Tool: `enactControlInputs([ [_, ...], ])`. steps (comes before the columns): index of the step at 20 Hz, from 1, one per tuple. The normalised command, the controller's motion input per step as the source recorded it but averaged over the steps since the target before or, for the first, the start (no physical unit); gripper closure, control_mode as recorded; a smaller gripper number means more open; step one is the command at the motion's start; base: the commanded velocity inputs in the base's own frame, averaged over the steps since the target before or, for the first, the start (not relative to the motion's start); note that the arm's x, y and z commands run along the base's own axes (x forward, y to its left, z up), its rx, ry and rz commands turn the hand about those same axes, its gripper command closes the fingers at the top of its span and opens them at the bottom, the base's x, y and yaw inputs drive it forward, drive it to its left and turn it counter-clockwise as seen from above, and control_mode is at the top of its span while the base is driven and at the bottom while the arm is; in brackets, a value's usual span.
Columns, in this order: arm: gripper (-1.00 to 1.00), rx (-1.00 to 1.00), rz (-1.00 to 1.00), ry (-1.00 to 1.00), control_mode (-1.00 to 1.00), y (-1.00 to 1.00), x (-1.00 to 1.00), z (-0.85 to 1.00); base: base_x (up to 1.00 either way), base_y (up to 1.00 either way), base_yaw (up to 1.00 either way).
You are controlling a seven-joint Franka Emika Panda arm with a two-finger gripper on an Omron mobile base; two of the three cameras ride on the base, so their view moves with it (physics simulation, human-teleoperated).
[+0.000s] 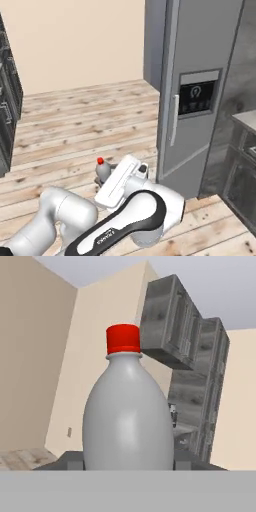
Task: Take the bottled waters from the counter and place them in the freezer to freeze. Close the freezer door after placing the bottles.
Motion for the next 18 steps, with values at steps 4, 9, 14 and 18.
enactControlInputs([
  [4,1.0,0.0,0.0,0.0,1.0,0.0,0.0,0.0,0.04,1.0,0.3],
  [9,1.0,0.0,0.0,0.0,1.0,0.0,0.0,0.0,0.46,0.99,0.12],
  [14,1.0,0.0,0.0,0.0,1.0,0.0,0.0,0.0,0.79,0.75,0.0],
  [18,1.0,0.0,0.0,0.0,1.0,0.0,0.0,0.0,0.9,0.28,-0.21],
])
